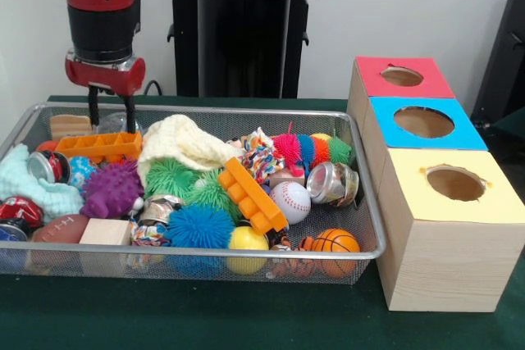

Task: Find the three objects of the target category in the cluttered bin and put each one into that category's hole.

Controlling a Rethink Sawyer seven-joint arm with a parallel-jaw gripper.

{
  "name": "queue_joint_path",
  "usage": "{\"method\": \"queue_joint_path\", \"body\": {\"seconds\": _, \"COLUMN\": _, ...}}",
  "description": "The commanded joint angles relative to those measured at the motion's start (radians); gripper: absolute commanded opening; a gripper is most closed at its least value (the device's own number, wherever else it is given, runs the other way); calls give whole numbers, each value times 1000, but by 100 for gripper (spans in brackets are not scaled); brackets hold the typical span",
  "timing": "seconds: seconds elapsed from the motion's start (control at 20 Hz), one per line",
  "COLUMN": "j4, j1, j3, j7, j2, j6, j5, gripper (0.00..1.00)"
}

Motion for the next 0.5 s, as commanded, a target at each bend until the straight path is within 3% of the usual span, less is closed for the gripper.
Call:
{"method": "queue_joint_path", "body": {"seconds": 0.05, "j4": -155, "j1": 56, "j3": 24, "j7": 97, "j2": 55, "j6": 70, "j5": 53, "gripper": 100}}
{"method": "queue_joint_path", "body": {"seconds": 0.3, "j4": -173, "j1": 111, "j3": -22, "j7": 190, "j2": 129, "j6": -7, "j5": 83, "gripper": 100}}
{"method": "queue_joint_path", "body": {"seconds": 0.5, "j4": -133, "j1": 116, "j3": -97, "j7": 314, "j2": 183, "j6": -97, "j5": 170, "gripper": 100}}
